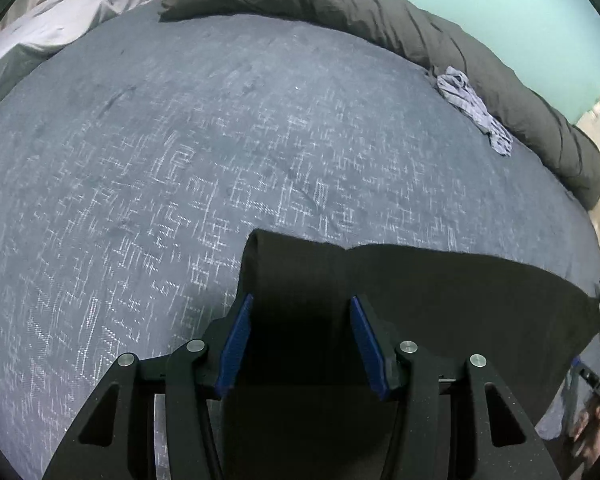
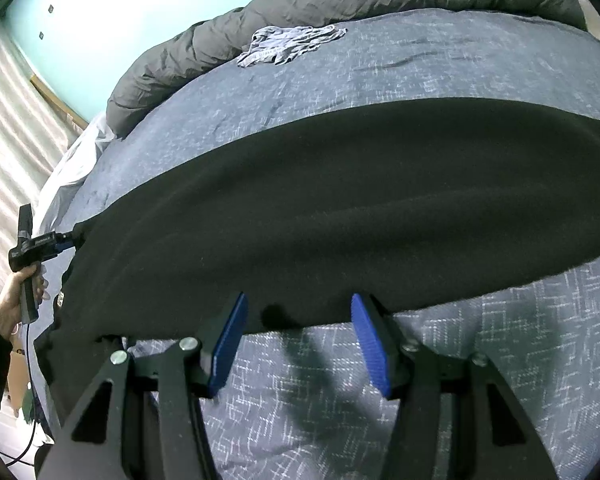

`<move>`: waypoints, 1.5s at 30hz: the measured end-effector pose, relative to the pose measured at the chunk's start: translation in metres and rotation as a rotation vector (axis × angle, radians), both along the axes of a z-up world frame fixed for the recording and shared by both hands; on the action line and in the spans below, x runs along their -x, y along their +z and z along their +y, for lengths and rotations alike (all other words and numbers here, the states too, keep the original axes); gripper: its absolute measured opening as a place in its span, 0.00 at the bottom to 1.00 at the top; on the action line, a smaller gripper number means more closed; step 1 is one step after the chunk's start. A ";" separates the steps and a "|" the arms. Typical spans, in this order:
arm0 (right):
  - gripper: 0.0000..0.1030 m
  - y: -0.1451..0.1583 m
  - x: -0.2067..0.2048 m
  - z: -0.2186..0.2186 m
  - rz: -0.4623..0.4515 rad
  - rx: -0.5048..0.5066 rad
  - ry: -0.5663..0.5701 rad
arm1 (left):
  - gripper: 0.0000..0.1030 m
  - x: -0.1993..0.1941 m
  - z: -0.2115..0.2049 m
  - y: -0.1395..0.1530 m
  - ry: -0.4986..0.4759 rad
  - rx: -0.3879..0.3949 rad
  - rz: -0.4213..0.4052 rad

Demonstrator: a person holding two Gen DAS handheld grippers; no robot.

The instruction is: Fold clothes

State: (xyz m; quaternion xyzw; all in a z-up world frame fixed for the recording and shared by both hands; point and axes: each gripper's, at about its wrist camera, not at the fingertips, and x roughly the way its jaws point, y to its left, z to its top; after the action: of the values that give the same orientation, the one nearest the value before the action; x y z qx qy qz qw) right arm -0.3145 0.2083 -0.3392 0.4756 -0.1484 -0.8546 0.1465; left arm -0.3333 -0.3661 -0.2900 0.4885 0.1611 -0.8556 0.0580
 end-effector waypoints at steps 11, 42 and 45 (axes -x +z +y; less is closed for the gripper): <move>0.53 -0.003 0.000 0.001 -0.002 -0.001 0.002 | 0.48 0.012 -0.005 -0.003 -0.029 -0.014 0.046; 0.69 0.004 0.105 -0.037 0.052 -0.229 0.045 | 0.15 0.038 -0.012 0.017 -0.003 0.024 0.097; 0.56 -0.003 0.119 -0.049 0.048 -0.284 0.059 | 0.15 0.040 -0.010 0.016 -0.016 0.039 0.085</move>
State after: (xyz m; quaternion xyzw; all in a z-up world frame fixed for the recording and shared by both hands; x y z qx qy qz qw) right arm -0.4331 0.1594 -0.3420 0.4753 -0.0084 -0.8733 0.1063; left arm -0.3730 -0.3763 -0.2745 0.4517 0.1431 -0.8790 0.0538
